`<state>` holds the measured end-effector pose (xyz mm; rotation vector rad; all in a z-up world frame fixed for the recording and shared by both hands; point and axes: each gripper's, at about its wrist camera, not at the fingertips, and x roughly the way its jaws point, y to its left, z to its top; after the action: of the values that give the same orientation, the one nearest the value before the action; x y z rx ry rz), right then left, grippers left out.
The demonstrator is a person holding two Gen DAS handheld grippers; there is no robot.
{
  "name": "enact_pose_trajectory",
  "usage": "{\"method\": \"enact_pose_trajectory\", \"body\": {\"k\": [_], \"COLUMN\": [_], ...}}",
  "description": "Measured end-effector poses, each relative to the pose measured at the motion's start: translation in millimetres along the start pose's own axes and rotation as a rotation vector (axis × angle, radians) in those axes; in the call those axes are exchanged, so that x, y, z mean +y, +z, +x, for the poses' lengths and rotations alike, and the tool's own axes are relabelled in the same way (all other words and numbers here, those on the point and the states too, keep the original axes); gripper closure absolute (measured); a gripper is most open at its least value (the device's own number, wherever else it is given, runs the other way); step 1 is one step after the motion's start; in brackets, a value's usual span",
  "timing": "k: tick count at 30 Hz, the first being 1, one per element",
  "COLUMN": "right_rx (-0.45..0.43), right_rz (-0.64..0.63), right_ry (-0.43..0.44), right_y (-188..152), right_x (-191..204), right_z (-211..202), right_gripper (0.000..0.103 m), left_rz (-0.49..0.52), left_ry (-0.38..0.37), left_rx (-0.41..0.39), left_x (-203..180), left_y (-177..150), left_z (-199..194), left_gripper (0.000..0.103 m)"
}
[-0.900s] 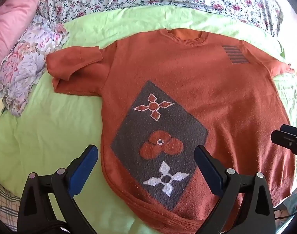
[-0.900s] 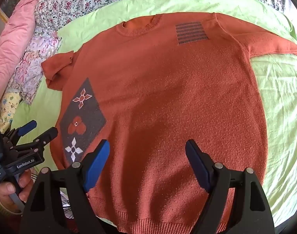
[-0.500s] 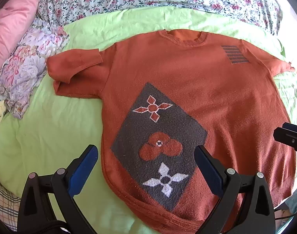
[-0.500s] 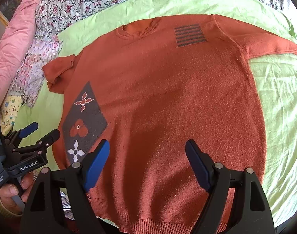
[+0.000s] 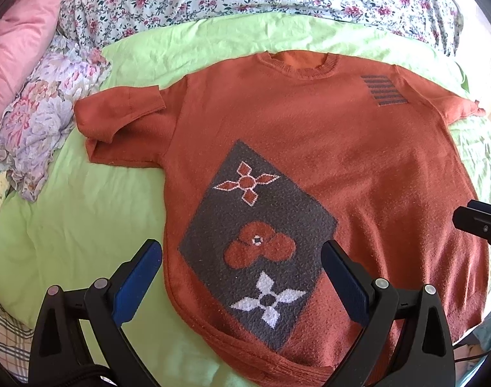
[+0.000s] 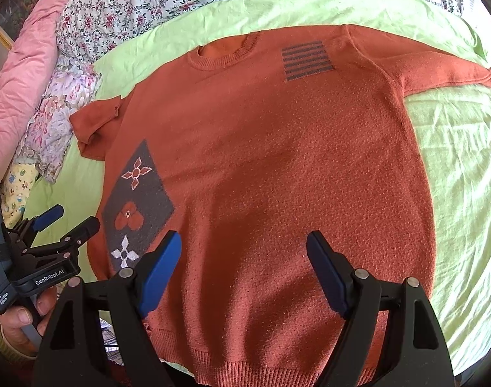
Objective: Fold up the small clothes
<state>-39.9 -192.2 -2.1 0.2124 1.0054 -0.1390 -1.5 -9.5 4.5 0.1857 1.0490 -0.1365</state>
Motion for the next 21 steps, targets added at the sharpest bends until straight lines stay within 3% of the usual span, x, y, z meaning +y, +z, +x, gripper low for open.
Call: {"method": "enact_pose_trajectory", "body": {"k": [3,4,7,21], "right_rx": [-0.059,-0.015,0.004,-0.004], "right_rz": [0.005,0.023,0.038,0.042], "right_ry": [0.024,0.016,0.022,0.010], "right_y": [-0.6,-0.2,0.2,1.1], "right_x": [-2.9,-4.5,-6.1,-15.6], "right_z": [-2.4,-2.4,-2.6,-3.9], "right_gripper": [0.023,0.023,0.023,0.023], "left_rz": [-0.003,-0.006,-0.010,0.023], "left_ry": [-0.011,-0.017,-0.026,-0.022], "left_rx": [-0.025,-0.035,-0.083,-0.044], "left_x": [-1.7,-2.4,-5.2,-17.8], "left_y": [-2.0,-2.4,-2.3,2.7], "left_z": [-0.2,0.0,-1.7,0.5], "left_gripper": [0.004,0.004,0.004,0.004]}}
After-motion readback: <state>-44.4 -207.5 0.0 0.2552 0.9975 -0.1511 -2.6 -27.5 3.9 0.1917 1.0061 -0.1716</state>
